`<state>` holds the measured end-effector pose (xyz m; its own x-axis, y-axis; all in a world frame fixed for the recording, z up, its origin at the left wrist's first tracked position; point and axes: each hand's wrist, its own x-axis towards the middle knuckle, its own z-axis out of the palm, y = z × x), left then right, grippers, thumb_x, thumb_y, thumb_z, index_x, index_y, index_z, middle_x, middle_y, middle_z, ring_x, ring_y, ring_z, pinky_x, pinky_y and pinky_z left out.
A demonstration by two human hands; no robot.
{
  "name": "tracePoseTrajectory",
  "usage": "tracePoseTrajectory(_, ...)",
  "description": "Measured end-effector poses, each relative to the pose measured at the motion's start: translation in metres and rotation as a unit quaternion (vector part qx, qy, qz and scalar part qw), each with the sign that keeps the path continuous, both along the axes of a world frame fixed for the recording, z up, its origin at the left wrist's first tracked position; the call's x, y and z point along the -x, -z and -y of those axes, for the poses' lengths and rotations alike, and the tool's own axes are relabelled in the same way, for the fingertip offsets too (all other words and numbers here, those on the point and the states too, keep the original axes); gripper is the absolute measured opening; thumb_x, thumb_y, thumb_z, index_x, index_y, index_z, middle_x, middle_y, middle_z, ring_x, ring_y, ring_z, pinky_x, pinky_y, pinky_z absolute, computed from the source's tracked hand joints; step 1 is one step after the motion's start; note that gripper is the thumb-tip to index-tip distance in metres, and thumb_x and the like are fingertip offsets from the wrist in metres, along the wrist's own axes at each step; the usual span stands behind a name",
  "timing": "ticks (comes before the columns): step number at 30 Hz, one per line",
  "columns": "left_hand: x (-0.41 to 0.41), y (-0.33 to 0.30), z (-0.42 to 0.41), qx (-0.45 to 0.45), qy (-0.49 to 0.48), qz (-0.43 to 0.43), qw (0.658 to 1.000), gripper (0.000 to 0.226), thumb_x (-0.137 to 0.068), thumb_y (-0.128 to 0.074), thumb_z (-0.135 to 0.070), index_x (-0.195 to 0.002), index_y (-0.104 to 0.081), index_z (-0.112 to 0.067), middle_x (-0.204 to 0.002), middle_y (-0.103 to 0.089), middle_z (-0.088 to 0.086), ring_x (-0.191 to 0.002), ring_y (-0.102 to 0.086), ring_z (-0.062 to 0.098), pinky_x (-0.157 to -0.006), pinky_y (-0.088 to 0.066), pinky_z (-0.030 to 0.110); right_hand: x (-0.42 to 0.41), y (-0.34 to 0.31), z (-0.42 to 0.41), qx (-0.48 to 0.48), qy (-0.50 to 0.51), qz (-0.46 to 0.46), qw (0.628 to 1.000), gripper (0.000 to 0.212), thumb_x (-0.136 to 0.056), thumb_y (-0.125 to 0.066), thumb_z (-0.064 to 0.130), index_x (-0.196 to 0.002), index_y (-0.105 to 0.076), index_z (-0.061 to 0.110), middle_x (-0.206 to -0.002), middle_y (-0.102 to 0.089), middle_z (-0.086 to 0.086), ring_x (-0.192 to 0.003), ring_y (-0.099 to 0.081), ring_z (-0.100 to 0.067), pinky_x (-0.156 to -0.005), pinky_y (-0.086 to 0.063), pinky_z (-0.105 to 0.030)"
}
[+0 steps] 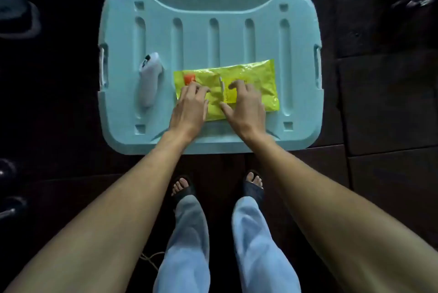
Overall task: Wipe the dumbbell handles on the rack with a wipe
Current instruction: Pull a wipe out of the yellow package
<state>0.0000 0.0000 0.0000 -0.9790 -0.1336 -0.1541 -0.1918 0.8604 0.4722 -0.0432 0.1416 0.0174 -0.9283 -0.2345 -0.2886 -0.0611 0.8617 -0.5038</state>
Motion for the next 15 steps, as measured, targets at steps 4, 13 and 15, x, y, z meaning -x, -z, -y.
tracePoseTrajectory(4, 0.006, 0.039, 0.005, 0.034, 0.005, -0.039, 0.999, 0.027, -0.095, -0.059, -0.015, -0.12, -0.063, -0.006, -0.118, -0.055, 0.016, -0.108, -0.051, 0.034, -0.079, -0.051, 0.045, 0.008, 0.034, 0.004, -0.024, -0.014, -0.121, 0.992, 0.039, -0.082, -0.075, 0.031, -0.116, -0.059, 0.02, -0.111, -0.063, -0.002, -0.108, -0.053, -0.032, -0.083, -0.043, -0.045)
tracePoseTrajectory(13, 0.008, 0.04, 0.001, 0.045, 0.014, -0.043, 0.998, 0.029, -0.093, -0.062, -0.011, -0.121, -0.062, -0.008, -0.117, -0.053, 0.017, -0.106, -0.05, 0.036, -0.085, -0.052, 0.046, 0.031, 0.026, -0.028, 0.113, 0.109, -0.176, 0.972, 0.031, -0.086, -0.051, 0.002, -0.112, -0.056, 0.02, -0.09, -0.056, -0.01, -0.078, -0.055, -0.03, -0.069, -0.04, -0.034)
tracePoseTrajectory(15, 0.011, 0.037, 0.0, 0.053, 0.02, -0.033, 0.998, 0.031, -0.092, -0.063, -0.01, -0.122, -0.061, -0.008, -0.118, -0.053, 0.017, -0.107, -0.05, 0.036, -0.087, -0.051, 0.045, 0.04, 0.025, -0.039, 0.049, 0.121, -0.164, 0.978, 0.028, -0.087, -0.048, 0.002, -0.102, -0.068, 0.015, -0.096, -0.052, -0.012, -0.086, -0.054, -0.034, -0.073, -0.04, -0.033)
